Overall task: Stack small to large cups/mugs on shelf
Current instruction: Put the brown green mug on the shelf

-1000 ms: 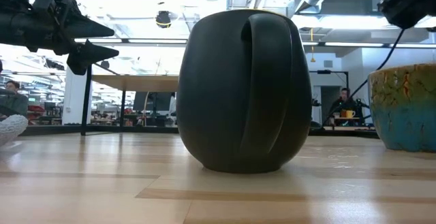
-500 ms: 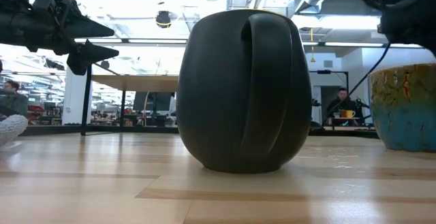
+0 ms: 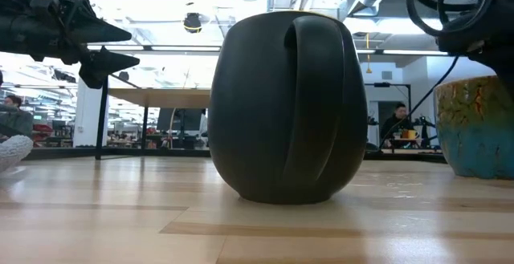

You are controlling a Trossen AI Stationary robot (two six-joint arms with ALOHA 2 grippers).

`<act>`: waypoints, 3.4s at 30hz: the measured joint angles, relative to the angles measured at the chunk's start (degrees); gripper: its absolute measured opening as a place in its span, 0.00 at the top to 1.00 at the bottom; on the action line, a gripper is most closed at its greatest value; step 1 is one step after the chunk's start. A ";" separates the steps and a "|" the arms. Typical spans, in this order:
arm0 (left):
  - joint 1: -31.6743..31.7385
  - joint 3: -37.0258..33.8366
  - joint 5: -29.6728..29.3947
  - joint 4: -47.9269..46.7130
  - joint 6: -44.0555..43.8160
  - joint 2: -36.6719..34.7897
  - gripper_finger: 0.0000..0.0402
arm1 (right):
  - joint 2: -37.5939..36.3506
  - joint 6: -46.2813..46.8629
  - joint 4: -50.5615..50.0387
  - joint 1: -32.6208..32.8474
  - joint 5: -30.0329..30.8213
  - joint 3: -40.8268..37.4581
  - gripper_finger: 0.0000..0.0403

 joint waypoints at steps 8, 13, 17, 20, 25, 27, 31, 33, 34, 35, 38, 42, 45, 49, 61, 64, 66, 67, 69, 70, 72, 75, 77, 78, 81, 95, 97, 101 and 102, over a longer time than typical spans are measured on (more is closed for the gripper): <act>0.00 0.02 0.07 -0.24 0.26 0.00 0.31 | 0.00 -3.07 -0.12 -2.88 0.35 0.00 0.62; -0.01 0.02 0.09 -0.26 0.94 0.00 0.31 | 0.00 -3.67 -0.14 -3.67 0.32 0.00 0.73; 0.00 0.02 0.09 -0.28 1.40 0.00 0.31 | 0.02 -4.90 -0.27 -3.65 0.40 0.02 0.83; 0.00 0.02 0.09 -0.28 1.40 0.00 0.31 | 0.02 -6.29 -0.33 -3.67 0.69 0.02 0.84; 0.00 0.02 0.09 -0.31 1.40 0.00 0.31 | -0.02 -7.53 -0.28 -4.52 0.77 0.02 0.84; 0.00 0.02 0.09 -0.33 1.42 0.00 0.31 | -0.02 -8.30 -0.17 -5.13 0.78 0.04 0.84; 0.00 0.02 0.09 -0.33 1.42 0.00 0.31 | 0.00 -11.21 -0.35 -6.61 1.08 0.41 0.84; -0.02 0.02 0.09 -0.33 1.42 0.00 0.31 | 0.07 -13.28 -0.22 -7.60 1.62 1.44 0.84; -0.02 0.02 0.09 -0.33 1.42 0.00 0.31 | 0.07 -14.24 -0.14 -8.16 1.96 2.16 0.84; -0.01 0.02 0.09 -0.33 1.41 0.00 0.31 | 0.07 -15.43 -0.14 -8.67 2.54 2.89 0.84; 0.00 0.02 0.09 -0.33 1.42 0.00 0.31 | 0.07 -18.79 -0.72 -10.38 4.18 5.16 0.84; 0.00 0.02 0.09 -0.35 1.42 0.00 0.31 | 0.07 -23.37 -3.00 -13.05 5.62 9.13 0.84; 0.00 0.02 0.09 -0.35 1.42 0.00 0.31 | 0.07 -26.29 -7.03 -15.23 7.02 12.54 0.84; 0.00 0.02 0.09 -0.35 1.42 0.00 0.31 | 0.04 -29.91 -12.68 -18.02 9.63 17.82 0.84; 0.00 0.02 0.10 -0.35 1.42 0.00 0.31 | 0.02 -41.47 -17.52 -26.65 14.03 32.72 0.84; 0.00 0.02 0.11 -0.35 1.42 0.00 0.31 | 0.00 -44.03 -17.29 -28.33 14.84 34.98 0.84; 0.00 0.02 0.11 -0.35 1.42 0.00 0.31 | 0.00 -45.46 -17.07 -29.33 15.24 36.38 0.84; 0.00 0.02 0.11 -0.35 1.42 0.00 0.31 | -0.02 -46.01 -16.73 -29.85 15.24 36.94 0.84; -0.01 0.02 0.14 -0.35 1.42 0.00 0.31 | -0.02 -47.26 -16.11 -30.79 15.23 37.96 0.84; 0.00 0.02 0.35 -0.36 1.42 0.00 0.31 | -0.02 -47.88 -15.94 -31.30 15.24 38.47 0.84; 0.00 0.04 0.89 -0.42 1.42 0.00 0.31 | -0.02 -48.68 -15.60 -32.28 15.22 39.36 0.84; 0.00 0.04 1.03 -0.44 1.42 0.00 0.31 | 0.51 -50.27 -15.54 -33.69 15.18 41.05 0.84; -0.02 0.04 1.03 -0.45 1.42 0.02 0.31 | 1.45 -51.87 -15.30 -34.52 15.21 42.69 0.84; -0.01 0.04 1.03 -0.44 1.42 0.02 0.31 | 2.20 -52.72 -15.38 -34.98 15.14 43.69 0.84; -0.01 0.04 1.03 -0.44 1.42 0.09 0.31 | 5.27 -55.60 -15.61 -36.11 15.07 48.16 0.84; 0.00 0.04 1.12 -0.48 1.42 0.11 0.31 | 23.73 -63.68 -23.15 -40.96 14.21 76.11 0.84; 0.00 0.04 1.12 -0.46 1.41 0.11 0.31 | 25.93 -63.66 -23.62 -41.53 13.42 78.74 0.84; 0.00 0.04 1.40 -0.48 1.40 0.11 0.31 | 27.70 -63.64 -21.45 -42.73 11.58 78.75 0.84; 0.00 0.04 1.49 -0.48 1.40 0.11 0.31 | 28.26 -63.62 -21.53 -43.05 10.95 78.68 0.84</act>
